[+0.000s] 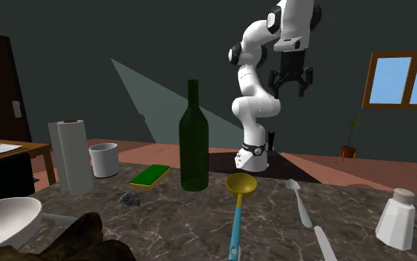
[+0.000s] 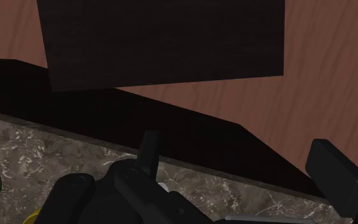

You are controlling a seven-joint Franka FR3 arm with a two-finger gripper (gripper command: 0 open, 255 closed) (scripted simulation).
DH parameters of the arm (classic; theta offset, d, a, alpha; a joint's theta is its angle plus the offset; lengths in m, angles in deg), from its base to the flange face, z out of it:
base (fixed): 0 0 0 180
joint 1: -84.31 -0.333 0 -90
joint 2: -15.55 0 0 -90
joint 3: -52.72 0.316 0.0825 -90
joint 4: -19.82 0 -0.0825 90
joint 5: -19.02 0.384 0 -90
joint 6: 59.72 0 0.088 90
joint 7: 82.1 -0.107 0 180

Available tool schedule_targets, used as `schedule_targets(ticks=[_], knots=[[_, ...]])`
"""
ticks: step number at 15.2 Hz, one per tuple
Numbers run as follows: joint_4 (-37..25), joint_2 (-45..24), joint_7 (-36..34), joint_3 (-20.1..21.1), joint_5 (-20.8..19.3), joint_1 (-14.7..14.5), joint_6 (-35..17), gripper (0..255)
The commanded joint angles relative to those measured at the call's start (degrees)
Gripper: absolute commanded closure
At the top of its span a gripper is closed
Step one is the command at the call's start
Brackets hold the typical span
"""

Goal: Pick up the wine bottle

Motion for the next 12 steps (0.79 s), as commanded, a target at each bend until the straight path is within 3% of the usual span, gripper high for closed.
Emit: schedule_targets(ticks=[1,12], knots=[[0.0,0.0,0.0,0.0,0.0,0.0,0.0,0],[-11.0,-10.0,15.8,-12.4,-10.5,3.6,-0.8,0]])
